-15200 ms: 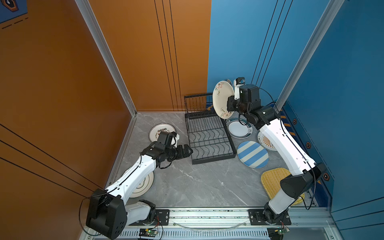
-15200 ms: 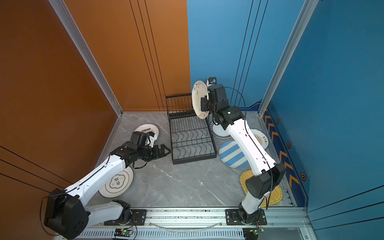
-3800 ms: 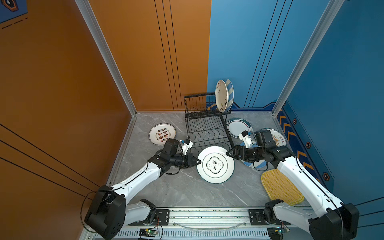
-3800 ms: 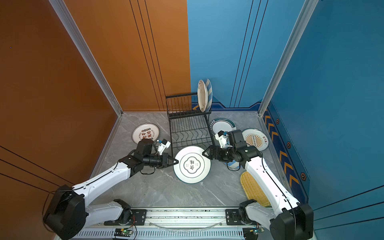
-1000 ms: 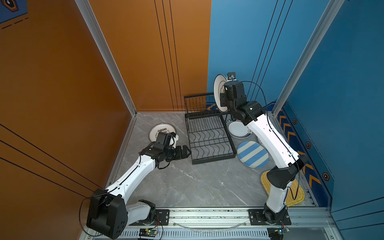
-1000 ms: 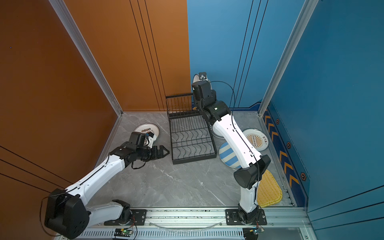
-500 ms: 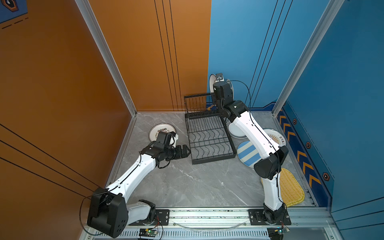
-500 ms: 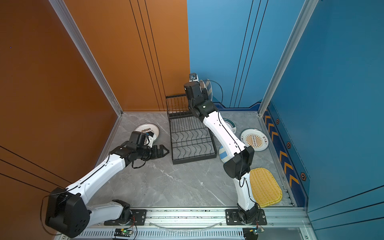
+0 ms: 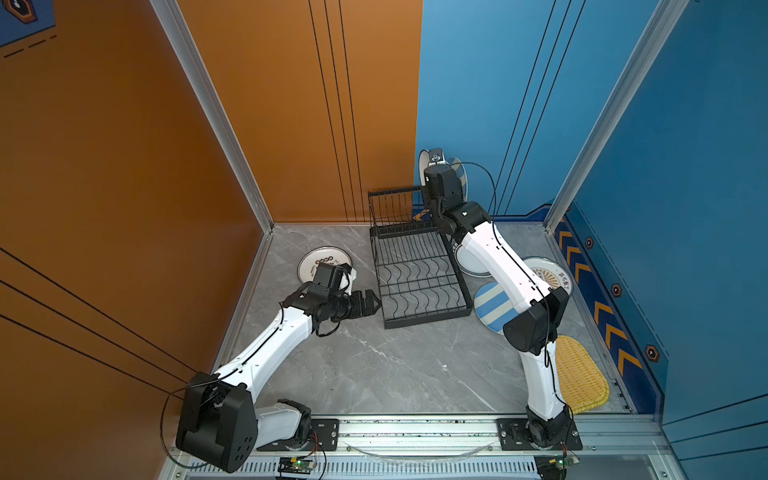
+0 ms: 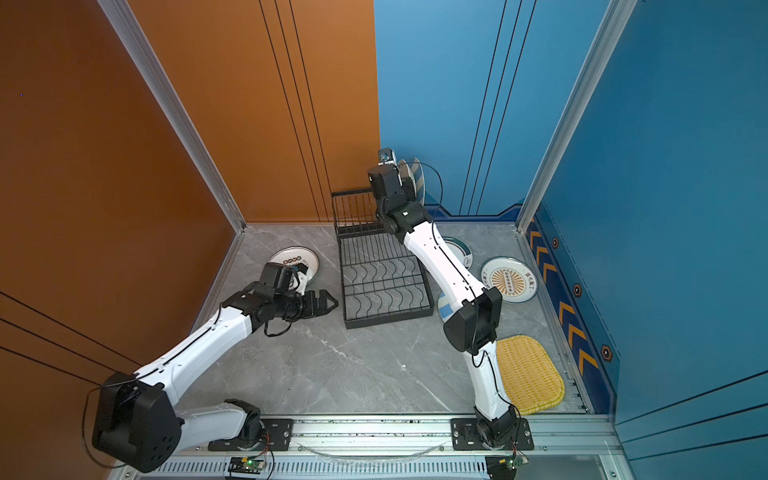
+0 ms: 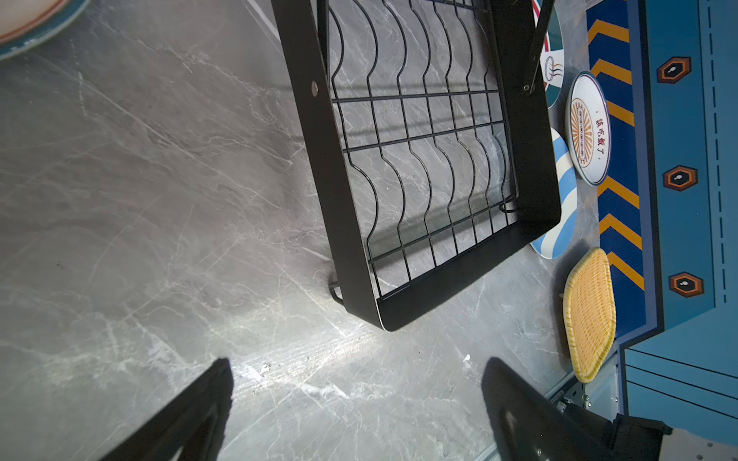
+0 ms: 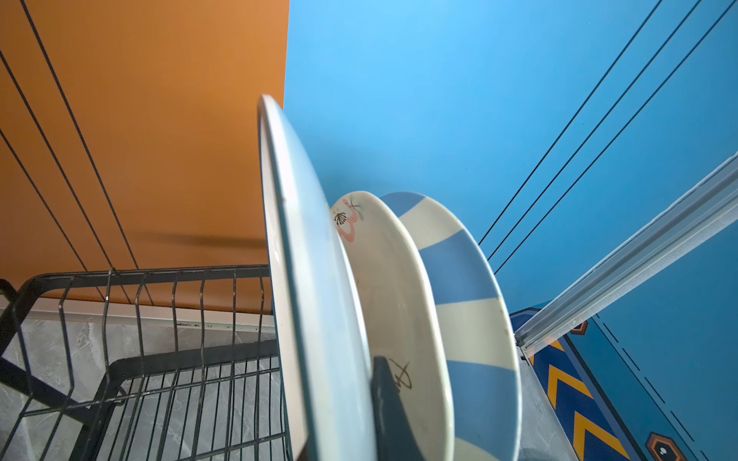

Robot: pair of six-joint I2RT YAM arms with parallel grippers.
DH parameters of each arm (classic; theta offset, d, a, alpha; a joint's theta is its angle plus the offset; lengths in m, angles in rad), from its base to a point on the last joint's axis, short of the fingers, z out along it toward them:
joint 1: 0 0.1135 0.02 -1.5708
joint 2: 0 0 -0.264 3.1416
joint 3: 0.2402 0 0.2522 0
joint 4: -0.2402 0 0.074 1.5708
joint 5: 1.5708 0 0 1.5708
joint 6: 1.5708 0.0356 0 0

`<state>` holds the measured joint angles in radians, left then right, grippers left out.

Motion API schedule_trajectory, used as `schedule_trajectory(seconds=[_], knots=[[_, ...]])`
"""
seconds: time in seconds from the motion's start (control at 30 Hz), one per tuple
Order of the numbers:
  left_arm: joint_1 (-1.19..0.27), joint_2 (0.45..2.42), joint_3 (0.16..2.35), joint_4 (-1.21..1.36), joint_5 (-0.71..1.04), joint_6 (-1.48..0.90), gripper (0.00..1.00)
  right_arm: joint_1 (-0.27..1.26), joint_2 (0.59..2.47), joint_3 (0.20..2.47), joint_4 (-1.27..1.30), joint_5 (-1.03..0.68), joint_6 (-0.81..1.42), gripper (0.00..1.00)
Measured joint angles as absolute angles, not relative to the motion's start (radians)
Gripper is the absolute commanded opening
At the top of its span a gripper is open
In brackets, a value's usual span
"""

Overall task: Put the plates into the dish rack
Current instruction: 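Lower the white plate into the rack beside the floral plate with the right gripper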

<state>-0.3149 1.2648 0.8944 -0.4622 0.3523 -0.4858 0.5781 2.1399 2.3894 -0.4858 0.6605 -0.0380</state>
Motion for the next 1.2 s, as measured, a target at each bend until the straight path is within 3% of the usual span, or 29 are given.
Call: schedule_trajectory(seconds=[0.9,1.2], knots=[[-0.314,1.270,0.894,-0.463,0.343,-0.486,0.98,0.562,2.190,2.389,-0.507,0.684,-0.018,0.00],[-0.313,1.254,0.889,-0.463,0.340,-0.486,0.98,0.562,2.190,2.384,-0.516,0.682,-0.003,0.14]])
